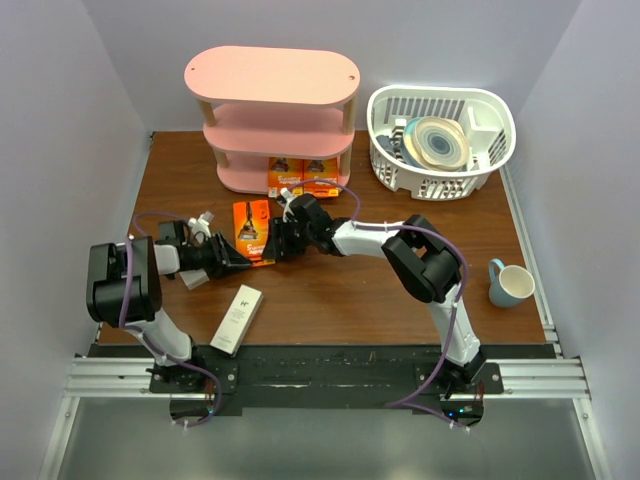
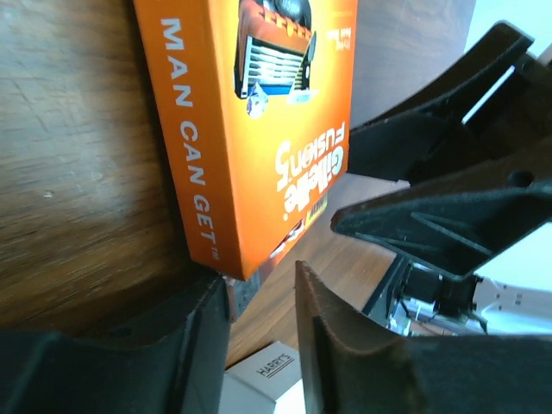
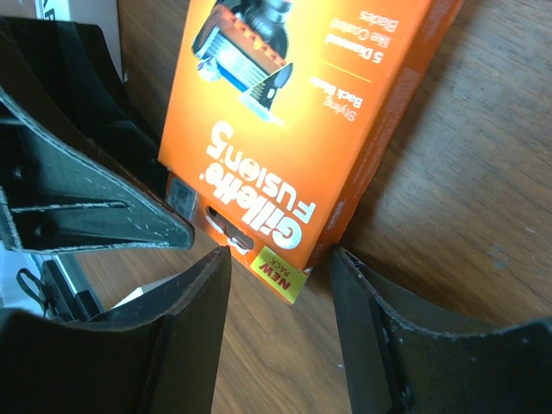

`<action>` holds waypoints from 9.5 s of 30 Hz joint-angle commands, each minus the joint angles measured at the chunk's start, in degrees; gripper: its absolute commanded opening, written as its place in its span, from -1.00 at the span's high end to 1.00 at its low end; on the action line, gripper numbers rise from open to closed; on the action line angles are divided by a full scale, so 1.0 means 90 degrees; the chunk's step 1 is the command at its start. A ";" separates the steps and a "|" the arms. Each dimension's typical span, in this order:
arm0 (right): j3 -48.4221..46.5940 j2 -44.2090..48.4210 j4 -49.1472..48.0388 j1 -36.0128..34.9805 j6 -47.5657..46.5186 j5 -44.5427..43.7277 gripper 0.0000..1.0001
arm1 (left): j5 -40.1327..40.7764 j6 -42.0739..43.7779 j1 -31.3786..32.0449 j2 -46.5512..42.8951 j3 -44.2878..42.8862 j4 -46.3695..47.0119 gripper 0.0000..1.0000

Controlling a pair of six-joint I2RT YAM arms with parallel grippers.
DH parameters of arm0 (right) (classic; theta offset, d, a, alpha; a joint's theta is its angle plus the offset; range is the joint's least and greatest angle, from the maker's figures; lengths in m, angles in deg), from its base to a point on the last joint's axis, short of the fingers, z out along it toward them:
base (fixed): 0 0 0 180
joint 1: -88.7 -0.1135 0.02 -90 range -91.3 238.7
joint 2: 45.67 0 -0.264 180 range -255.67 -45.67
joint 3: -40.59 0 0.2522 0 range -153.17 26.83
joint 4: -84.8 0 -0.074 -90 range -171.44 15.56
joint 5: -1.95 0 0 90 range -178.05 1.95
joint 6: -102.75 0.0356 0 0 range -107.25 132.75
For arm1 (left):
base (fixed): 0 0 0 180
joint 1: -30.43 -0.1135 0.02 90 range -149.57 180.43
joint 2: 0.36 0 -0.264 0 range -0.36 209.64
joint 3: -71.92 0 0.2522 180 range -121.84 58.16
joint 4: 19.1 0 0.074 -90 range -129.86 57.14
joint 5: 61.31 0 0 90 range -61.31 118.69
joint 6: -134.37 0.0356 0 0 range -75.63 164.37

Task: Place and organize the shaving razors onto the shelf

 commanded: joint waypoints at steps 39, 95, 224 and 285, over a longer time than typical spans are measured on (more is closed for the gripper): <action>0.1023 0.1849 0.1301 0.1500 -0.2016 0.0371 -0.16 | 0.0062 0.5335 -0.0298 -0.0713 -0.1987 -0.3330 1.00; 0.0632 0.1527 0.2268 0.1578 -0.3257 -0.0029 -0.22 | -0.3500 1.1687 -0.0826 0.2362 -0.6254 -0.8477 1.00; -0.0666 0.1536 0.3341 0.0827 -0.6907 0.2128 -0.97 | 0.0415 0.6654 -0.0856 0.0207 -0.5151 -0.6669 -0.15; -0.0435 0.0713 0.2524 0.0034 -0.3808 -0.0045 -0.12 | 0.1949 0.1775 -0.1238 -0.3135 -0.3472 -0.3556 -0.71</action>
